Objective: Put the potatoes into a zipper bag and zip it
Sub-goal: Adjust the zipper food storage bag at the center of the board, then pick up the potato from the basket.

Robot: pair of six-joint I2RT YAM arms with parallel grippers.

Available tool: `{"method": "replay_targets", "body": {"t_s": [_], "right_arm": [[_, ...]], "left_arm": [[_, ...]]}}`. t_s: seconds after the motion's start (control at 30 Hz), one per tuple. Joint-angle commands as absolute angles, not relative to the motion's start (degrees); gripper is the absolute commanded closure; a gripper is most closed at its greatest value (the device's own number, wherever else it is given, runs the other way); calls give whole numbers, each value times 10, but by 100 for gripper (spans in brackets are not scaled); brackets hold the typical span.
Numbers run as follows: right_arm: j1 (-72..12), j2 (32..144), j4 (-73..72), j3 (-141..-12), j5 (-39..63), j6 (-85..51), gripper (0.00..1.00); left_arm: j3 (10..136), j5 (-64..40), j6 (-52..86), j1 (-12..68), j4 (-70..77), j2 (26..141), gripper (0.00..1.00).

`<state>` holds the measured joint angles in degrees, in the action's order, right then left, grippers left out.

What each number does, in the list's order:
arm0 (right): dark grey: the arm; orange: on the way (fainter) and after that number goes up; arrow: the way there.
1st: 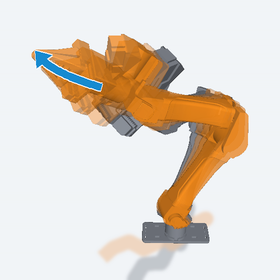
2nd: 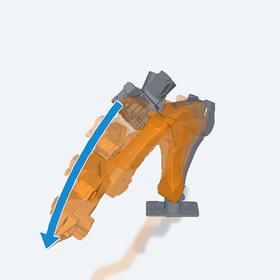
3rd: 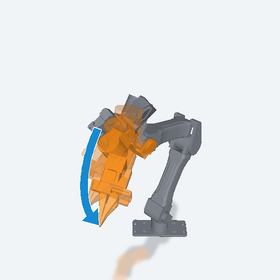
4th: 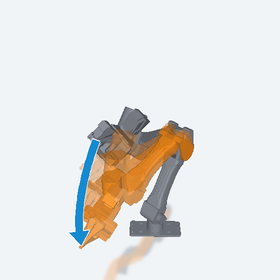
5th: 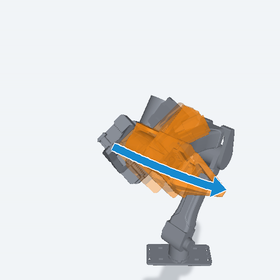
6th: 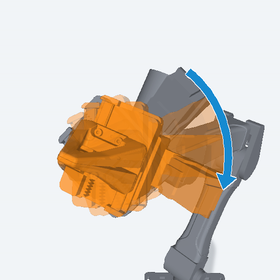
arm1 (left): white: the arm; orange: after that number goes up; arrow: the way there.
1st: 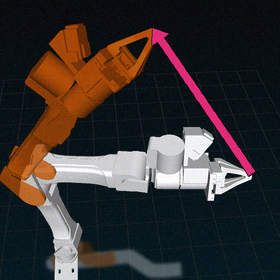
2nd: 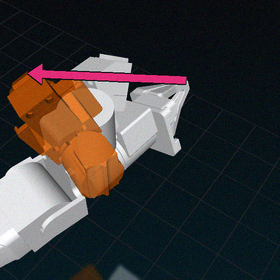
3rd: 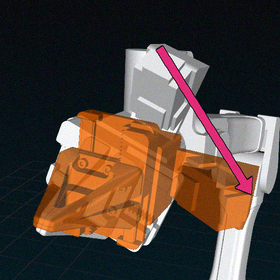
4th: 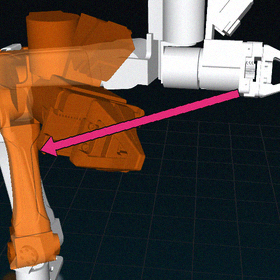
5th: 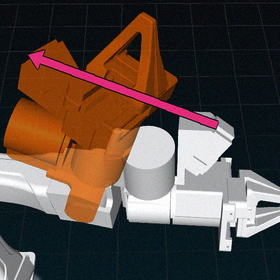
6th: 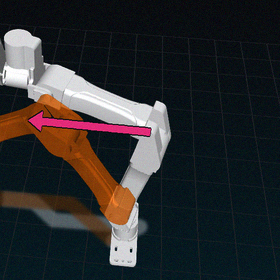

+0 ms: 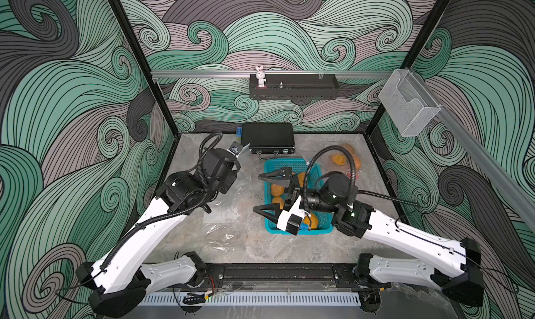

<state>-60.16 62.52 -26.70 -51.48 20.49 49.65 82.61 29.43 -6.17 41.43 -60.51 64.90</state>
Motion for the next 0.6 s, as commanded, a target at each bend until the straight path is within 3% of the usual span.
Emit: {"method": "replay_targets", "body": {"t_s": [0.0,0.1,0.2,0.3,0.57], "right_arm": [[-577,594,-376,-445,-1,139,0],[-531,557,-185,-452,-154,-106,0],[-477,550,-44,-468,-83,-264,1],[-456,551,-11,-450,-42,-375,4],[-389,610,156,-504,69,-382,4]], "left_arm": [[795,158,-11,417,-580,677,100],[738,70,38,417,-543,685,100],[701,25,81,416,-497,677,100],[672,-25,104,414,-442,662,100],[640,-32,118,406,-414,665,100]]}}
